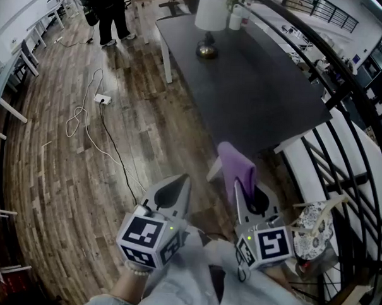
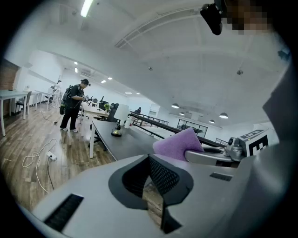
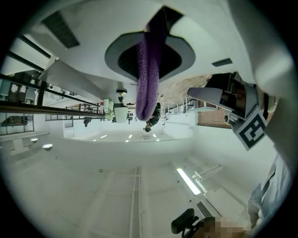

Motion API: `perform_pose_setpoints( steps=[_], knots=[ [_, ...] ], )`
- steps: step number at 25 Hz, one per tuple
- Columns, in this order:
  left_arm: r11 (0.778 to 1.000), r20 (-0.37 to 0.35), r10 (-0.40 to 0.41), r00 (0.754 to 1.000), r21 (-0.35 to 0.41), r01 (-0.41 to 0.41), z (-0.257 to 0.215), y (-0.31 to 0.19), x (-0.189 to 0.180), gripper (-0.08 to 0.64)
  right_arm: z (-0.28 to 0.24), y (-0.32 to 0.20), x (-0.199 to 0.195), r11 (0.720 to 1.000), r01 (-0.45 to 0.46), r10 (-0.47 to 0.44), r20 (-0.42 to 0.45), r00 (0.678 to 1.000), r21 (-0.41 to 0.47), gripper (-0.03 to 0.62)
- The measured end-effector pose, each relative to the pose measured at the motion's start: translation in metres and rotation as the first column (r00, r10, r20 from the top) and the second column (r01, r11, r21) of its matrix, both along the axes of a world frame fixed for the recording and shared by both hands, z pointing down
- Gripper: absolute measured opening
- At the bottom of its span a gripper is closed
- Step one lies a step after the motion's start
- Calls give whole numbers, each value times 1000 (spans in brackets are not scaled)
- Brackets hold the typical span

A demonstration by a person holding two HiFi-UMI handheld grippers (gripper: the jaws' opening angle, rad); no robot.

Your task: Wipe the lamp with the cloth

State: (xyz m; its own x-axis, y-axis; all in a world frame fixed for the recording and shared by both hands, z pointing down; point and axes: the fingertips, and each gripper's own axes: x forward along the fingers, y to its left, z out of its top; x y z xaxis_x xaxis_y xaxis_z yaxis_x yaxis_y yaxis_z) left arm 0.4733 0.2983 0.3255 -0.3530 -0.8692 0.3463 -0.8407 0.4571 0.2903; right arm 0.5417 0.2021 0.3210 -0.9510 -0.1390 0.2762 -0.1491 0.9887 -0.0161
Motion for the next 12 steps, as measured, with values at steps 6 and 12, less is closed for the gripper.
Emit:
perform_pose_setpoints(
  steps=[6, 12],
  knots=[
    [1000, 13, 6, 1000, -5, -6, 2, 7, -8, 12, 2, 6, -9, 1000, -2, 2, -4, 1000, 1, 48],
    [1000, 12, 3, 1000, -2, -3, 3, 14, -19, 12, 5, 12, -23, 1000, 2, -2, -5, 1000, 0, 48]
  ],
)
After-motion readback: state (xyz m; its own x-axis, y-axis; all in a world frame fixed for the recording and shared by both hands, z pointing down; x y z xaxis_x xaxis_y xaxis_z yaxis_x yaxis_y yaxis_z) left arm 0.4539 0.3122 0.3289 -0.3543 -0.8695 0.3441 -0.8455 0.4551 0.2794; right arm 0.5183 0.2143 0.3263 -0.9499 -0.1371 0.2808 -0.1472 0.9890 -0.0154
